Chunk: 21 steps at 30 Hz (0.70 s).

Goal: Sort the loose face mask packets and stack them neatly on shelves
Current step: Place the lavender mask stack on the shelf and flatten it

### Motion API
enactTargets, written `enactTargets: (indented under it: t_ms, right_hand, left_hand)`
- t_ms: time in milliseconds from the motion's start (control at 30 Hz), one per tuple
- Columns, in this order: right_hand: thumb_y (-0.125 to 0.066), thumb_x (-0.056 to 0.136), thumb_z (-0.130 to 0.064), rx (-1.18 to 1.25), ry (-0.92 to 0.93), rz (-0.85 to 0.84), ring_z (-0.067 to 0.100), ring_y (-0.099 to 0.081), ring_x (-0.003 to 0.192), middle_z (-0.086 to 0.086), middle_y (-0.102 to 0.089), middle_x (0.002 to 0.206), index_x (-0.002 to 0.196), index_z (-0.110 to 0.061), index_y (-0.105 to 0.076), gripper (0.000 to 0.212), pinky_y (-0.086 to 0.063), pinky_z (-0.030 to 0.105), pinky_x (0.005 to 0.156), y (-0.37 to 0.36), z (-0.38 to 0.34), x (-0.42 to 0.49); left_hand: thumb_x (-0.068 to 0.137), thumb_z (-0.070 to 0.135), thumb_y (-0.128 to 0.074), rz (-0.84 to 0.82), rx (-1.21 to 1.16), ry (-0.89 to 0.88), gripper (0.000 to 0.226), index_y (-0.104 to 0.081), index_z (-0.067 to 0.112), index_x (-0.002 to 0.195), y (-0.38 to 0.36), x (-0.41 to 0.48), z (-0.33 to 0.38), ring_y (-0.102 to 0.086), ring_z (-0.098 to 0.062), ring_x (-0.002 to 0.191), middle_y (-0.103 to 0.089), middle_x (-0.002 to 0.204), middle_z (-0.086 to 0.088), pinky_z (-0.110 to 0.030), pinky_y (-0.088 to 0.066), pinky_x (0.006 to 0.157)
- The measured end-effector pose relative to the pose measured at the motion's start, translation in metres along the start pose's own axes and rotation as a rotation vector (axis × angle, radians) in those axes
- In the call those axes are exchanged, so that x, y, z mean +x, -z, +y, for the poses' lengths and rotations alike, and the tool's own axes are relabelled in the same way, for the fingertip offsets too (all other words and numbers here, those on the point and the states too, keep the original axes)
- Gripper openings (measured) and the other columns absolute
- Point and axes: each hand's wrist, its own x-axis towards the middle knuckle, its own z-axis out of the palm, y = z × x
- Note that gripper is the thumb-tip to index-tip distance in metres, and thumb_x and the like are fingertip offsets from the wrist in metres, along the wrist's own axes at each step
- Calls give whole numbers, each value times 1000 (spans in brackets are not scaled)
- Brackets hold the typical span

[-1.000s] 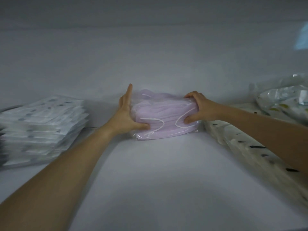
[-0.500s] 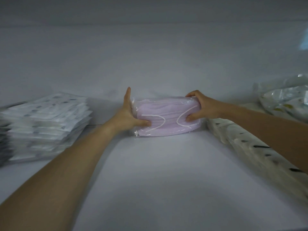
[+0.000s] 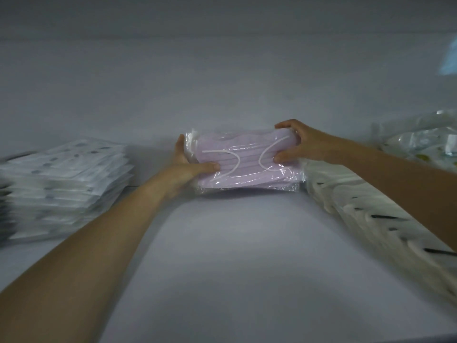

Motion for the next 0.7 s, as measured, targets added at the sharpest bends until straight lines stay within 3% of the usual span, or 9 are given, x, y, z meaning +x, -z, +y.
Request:
enactTargets:
  t_ms: [167,400,567,633,700]
  right_hand:
    - [-82,67,-29,-99,-176,-212,16,-17,142,0,-12,156,150,-24,4,120,-19,25,109,-10,16,1]
    - [-68,78,-1,175,-203,-218,11,-22,137,5,-9,155,150,-27,2,104,-23,25,112,-13,26,5]
    - [-63,81,4,265,-166,-126,6,-41,114,5,-24,146,149,-32,-7,95,-40,18,87,-14,22,-1]
    - [-64,82,-1,248,-181,-124,-2,-56,86,-5,-40,129,147,-37,-11,91,-44,15,66,-6,18,-2]
    - [-63,83,-2,290,-228,-146,-4,-59,63,-8,-49,112,146,-37,-14,88,-44,16,61,-4,17,-5]
  left_hand:
    - [46,0,-89,-128,36,53,109,-32,12,137,-3,-13,-8,-55,-22,120,-51,135,-9,-44,-47,100]
    - [61,-6,-78,-150,-54,99,94,-30,16,139,-4,-15,-11,-56,-23,119,-52,135,-8,-42,-47,100]
    - [69,-10,-73,-126,-44,72,80,-35,12,137,-5,-12,-8,-59,-23,115,-55,132,-11,-37,-52,93]
    - [69,-8,-74,-102,-65,90,76,-38,14,133,-4,-11,-5,-63,-19,105,-59,127,-8,-30,-57,81]
    - [68,-6,-74,-117,-88,133,73,-42,12,131,-4,-14,-3,-68,-16,92,-65,117,-7,-28,-59,69]
